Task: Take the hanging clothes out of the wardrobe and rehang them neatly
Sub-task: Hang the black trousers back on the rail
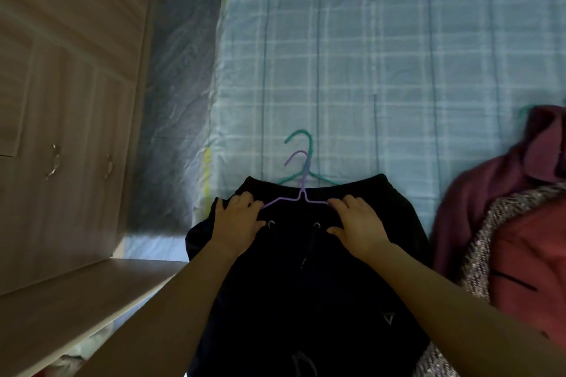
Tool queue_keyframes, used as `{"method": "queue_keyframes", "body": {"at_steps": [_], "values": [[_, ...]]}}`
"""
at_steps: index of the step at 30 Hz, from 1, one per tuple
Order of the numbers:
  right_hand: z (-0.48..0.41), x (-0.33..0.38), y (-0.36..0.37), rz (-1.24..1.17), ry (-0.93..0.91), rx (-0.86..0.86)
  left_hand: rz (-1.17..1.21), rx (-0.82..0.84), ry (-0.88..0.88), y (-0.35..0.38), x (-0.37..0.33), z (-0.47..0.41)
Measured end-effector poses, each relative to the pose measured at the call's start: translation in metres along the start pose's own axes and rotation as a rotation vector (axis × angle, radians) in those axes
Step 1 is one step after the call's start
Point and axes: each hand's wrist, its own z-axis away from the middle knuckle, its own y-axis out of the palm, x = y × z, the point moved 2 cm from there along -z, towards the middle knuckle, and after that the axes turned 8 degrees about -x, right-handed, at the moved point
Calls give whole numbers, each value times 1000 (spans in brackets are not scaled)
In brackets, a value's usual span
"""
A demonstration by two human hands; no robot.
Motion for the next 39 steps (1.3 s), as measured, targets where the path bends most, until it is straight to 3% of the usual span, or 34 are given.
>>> {"method": "queue_keyframes", "body": {"at_steps": [5,8,12,23,30,39], "values": [[33,4,-19,-112,-89,-277,60,-174,149,-22,4,18],[52,12,-38,-160,-170,-416,98,-228,162,-43,1,50],[72,34,-61,-187,-291,-537,191,-427,132,-67,-2,113],[152,204,-58,-296,-738,-495,168,-721,-216,-86,62,346],[224,339,0,-288,-1047,-422,191,-913,-490,-40,124,512],[328,542,72,-353,-1409,-465,161,-1241,-811,1,218,712]]}}
